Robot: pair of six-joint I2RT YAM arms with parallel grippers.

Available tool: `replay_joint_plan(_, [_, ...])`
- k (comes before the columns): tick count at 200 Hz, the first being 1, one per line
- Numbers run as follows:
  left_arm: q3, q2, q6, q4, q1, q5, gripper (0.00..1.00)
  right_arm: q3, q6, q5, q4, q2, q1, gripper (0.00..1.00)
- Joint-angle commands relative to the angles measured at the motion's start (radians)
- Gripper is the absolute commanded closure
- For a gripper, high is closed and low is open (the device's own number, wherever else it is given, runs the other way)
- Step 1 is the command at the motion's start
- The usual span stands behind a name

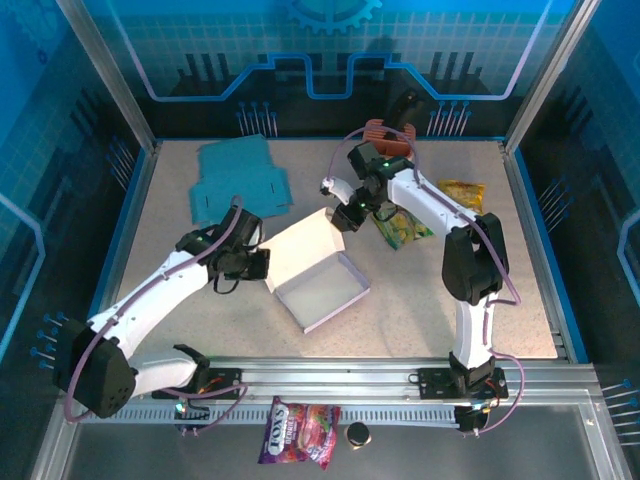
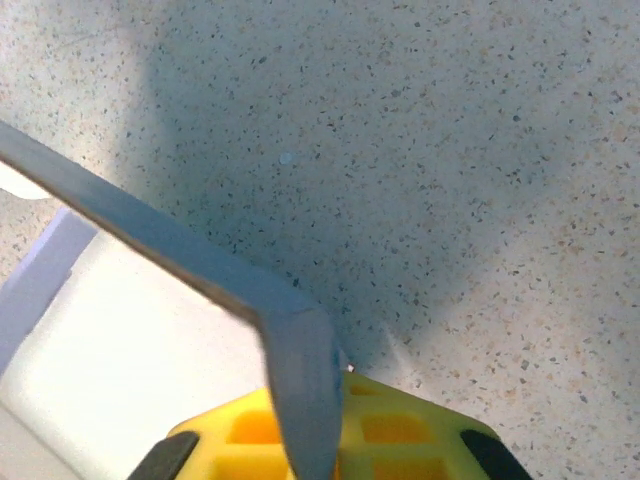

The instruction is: Fold the paper box

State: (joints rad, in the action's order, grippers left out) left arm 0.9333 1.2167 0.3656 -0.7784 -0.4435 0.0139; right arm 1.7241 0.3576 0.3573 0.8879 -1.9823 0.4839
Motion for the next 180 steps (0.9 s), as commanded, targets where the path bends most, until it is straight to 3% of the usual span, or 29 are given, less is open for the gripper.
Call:
replay_joint_plan(1, [0.031,0.014,-0.006,0.009,-0.006,0.034,1.0,-0.037,-0.038,-0.054,-0.054,0.056,0.015,0.97])
replay_joint_plan(54, [0.1,0.053,0.009,0.061,-0.002,0.122,1.0,-0.201,-0.226,-0.227,-0.278,0.2,0.034,1.0])
replay_joint_plan(93, [0.214,0.175,0.005,0.179,0.044,0.127,1.0,-0.363,-0.425,-0.398,-0.521,0.288,0.045,1.0])
replay_joint_plan(125, [0.307,0.317,-0.016,0.291,0.077,0.117,1.0,-0.43,-0.544,-0.491,-0.701,0.302,0.065,1.0])
replay_joint_plan(153, [0.397,0.427,-0.027,0.334,0.083,0.104,1.0,-0.414,-0.613,-0.579,-0.742,0.259,0.09,1.0])
replay_joint_plan(180, [0.378,0.458,-0.03,0.433,0.083,0.098,1.0,-0.469,-0.665,-0.634,-0.845,0.244,0.121,1.0])
